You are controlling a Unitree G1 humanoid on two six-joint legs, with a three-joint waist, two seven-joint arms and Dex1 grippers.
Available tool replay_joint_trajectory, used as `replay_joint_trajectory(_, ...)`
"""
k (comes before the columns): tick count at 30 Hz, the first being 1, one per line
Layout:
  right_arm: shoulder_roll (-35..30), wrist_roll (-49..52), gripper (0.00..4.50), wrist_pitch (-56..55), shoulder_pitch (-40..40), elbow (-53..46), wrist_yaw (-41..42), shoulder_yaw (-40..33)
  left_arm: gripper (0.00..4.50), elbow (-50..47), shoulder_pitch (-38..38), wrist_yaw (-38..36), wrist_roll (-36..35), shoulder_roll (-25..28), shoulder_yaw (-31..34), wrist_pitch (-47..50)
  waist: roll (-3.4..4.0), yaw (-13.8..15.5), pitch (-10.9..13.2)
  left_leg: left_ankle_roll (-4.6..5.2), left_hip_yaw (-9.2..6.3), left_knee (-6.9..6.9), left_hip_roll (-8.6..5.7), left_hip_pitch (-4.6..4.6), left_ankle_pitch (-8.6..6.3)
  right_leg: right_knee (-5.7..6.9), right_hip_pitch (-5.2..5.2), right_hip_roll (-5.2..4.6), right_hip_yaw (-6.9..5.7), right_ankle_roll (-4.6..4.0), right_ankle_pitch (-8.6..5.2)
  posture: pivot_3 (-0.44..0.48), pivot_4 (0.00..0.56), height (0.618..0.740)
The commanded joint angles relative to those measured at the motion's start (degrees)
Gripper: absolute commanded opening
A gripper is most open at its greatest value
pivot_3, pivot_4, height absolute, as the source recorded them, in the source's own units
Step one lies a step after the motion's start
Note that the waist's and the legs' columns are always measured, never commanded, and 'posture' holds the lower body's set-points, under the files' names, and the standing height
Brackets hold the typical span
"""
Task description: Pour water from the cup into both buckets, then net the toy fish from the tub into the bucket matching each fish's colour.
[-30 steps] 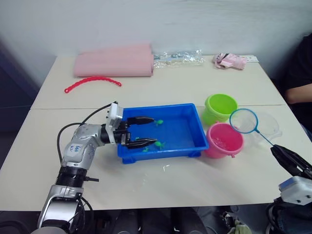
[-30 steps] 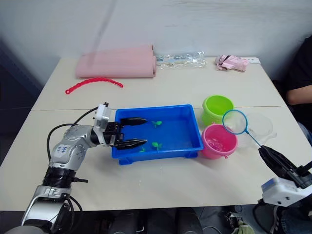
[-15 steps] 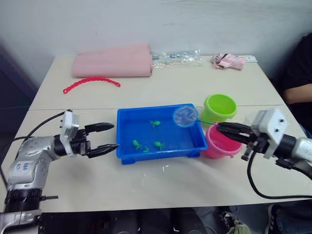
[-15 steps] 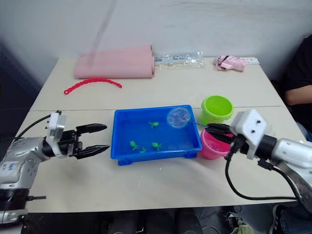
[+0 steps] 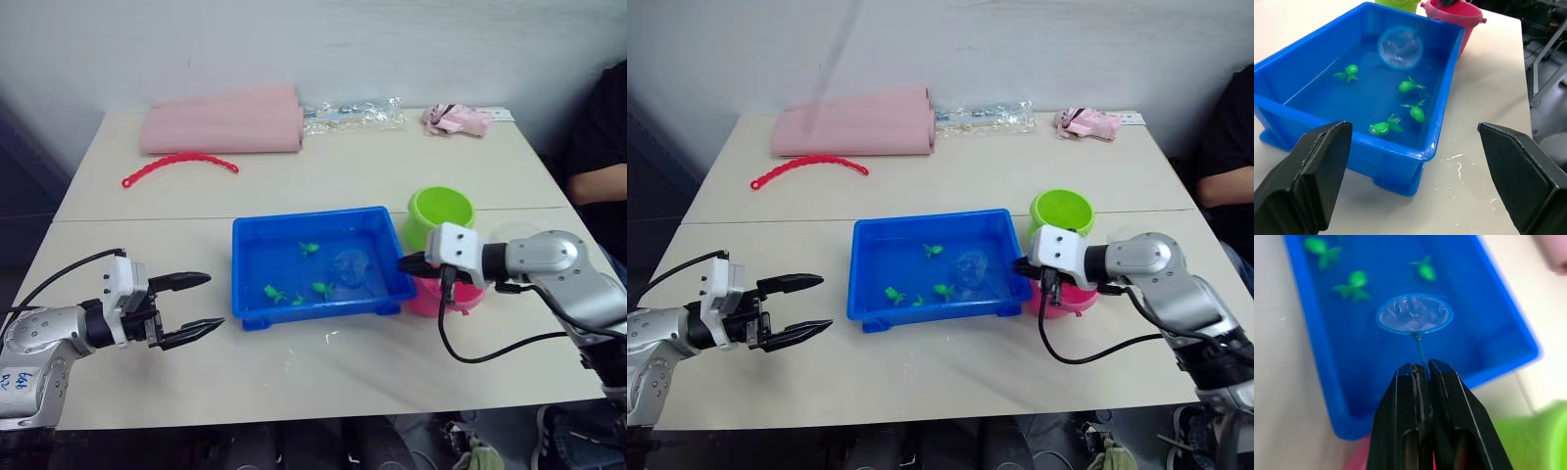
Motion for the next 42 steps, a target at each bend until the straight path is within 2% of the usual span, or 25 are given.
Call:
replay_joint_trajectory(1, 1.0, -2.2, 0.0, -4.9, -2.0, 2.3, 2.9, -0.8, 4.48, -2.7, -0.3, -0.1, -1.8, 1.6, 0.9, 1.2, 0.0, -0.1, 0.0, 0.0, 0.0, 0.0, -0.01, 0.0, 0.0, 0.0, 0.0, -0.01, 0.0, 0.0, 0.0, 0.0, 0.15, 0.74)
replay_joint_trajectory(4, 3.2, -2.7, 0.0, -6.6, -3.4, 4.6, 5.6, -0.1, 4.48, -3.3, -1.4, 0.4, -1.9, 2.1, 0.0, 2.1, 0.0, -0.2, 0.0, -0.01, 0.01, -0.03, 0.01, 0.01, 0.0, 0.0, 0.0, 0.0, 0.01, 0.0, 0.0, 0.0, 0.15, 0.74)
replay_joint_trajectory(11, 9.1, 0.5, 0.0, -1.4, -3.0, 5.6, 7.6, -2.0, 4.48, -3.0, -3.7, 0.2, -1.2, 2.5, -1.0, 2.5, 0.02, -0.2, 0.0, -0.05, 0.01, -0.05, 0.05, 0.01, 0.02, 0.3, -0.02, 0.04, 0.0, 0.0, 0.0, 0.0, 0.15, 0.74)
replay_joint_trajectory(17, 13.0, 4.5, 0.0, 3.6, -0.6, 5.1, 5.3, -6.2, 4.48, -2.0, -4.8, -0.1, -0.7, 2.6, -1.4, 2.3, 0.02, -0.1, 0.0, -0.04, 0.01, -0.01, 0.02, 0.01, 0.01, 0.3, 0.0, 0.03, 0.0, 0.0, 0.0, 0.0, 0.15, 0.74)
replay_joint_trajectory(23, 13.0, 7.3, 0.0, 5.8, 2.4, 1.8, 4.4, -10.5, 4.48, -1.5, -5.6, -0.1, -0.7, 2.5, -1.9, 2.1, 0.02, -0.1, 0.0, -0.04, 0.0, -0.04, 0.03, 0.0, 0.01, 0.29, 0.0, 0.03, -0.01, 0.0, 0.0, 0.0, 0.15, 0.74)
replay_joint_trajectory(30, 12.2, 13.9, 0.0, 9.1, 9.9, -6.7, 1.5, -19.6, 4.48, -1.4, -10.2, 3.2, -5.2, -0.9, -2.2, 6.4, 0.01, 0.0, 0.0, -0.04, -0.04, -0.05, 0.01, 0.0, 0.01, 0.29, 0.03, 0.03, -0.03, 0.0, 0.0, 0.0, 0.15, 0.74)
replay_joint_trajectory(32, 11.7, 15.5, 0.0, 10.5, 11.9, -9.4, -0.1, -22.8, 4.48, -1.3, -11.5, 4.6, -7.0, -1.0, -3.0, 11.0, 0.01, 0.0, 0.0, -0.04, -0.03, -0.05, 0.01, 0.0, 0.01, 0.3, 0.03, 0.03, -0.02, 0.01, 0.01, 0.0, 0.15, 0.74)
replay_joint_trajectory(42, 9.2, 22.2, 0.0, 13.2, 16.1, -14.1, -5.0, -36.0, 4.48, 2.4, -19.7, 4.5, -5.8, -5.9, -9.0, 11.1, 0.01, 0.1, 0.0, -0.05, -0.02, -0.04, -0.01, 0.02, 0.02, 0.31, 0.03, 0.23, -0.01, 0.01, 0.01, 0.0, 0.15, 0.74)
